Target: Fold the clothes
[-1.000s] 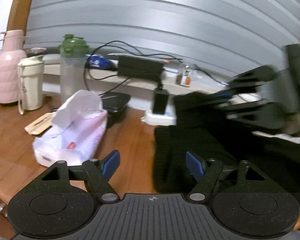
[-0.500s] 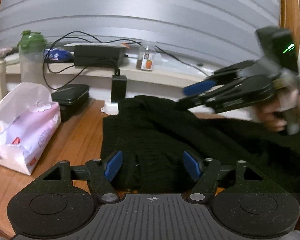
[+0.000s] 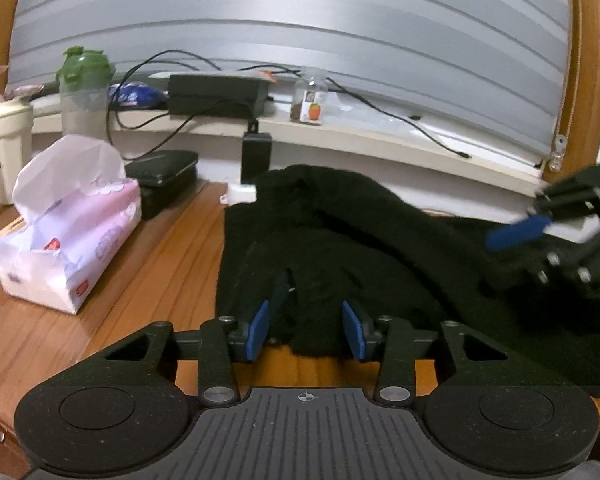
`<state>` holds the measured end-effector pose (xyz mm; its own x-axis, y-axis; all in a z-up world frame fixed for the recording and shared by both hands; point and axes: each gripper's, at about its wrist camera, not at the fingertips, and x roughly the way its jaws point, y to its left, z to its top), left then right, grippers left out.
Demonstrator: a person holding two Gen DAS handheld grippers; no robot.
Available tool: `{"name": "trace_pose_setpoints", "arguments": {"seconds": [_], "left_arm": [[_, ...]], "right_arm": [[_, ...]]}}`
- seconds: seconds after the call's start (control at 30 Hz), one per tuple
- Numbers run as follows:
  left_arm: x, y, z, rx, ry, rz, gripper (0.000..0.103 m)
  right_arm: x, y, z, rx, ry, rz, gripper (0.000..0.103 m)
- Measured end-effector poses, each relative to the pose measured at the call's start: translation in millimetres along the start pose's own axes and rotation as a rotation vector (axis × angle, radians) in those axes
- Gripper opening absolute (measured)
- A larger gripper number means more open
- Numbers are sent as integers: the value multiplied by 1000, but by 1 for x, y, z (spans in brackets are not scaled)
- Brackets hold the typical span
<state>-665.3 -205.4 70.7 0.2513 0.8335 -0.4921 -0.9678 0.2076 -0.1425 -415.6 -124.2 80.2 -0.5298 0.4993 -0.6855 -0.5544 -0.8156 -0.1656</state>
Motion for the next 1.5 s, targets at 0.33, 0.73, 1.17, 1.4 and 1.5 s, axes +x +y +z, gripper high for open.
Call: {"name": "trace_pose_setpoints", "arguments": {"seconds": [0.33,0.73,1.17,1.4,1.5], "left_arm": [[10,1,-3,16,5,-16,46],[17,-5,-1,34,-9,-61,44],[6,-12,5,92,-35,-41,16],[-22,-1,14,130,-55,28,7],[-34,20,11,105,-43,88,7]], "right_arm": [[1,-12,-18,-13,38,-66,6],[5,-73,-27,-41,43,-380,1],[-13,-22,-23,91,25,-74,48],[1,-35,-46,51,95,-204,1],[4,-53,-57,88,104,-258,1]]}}
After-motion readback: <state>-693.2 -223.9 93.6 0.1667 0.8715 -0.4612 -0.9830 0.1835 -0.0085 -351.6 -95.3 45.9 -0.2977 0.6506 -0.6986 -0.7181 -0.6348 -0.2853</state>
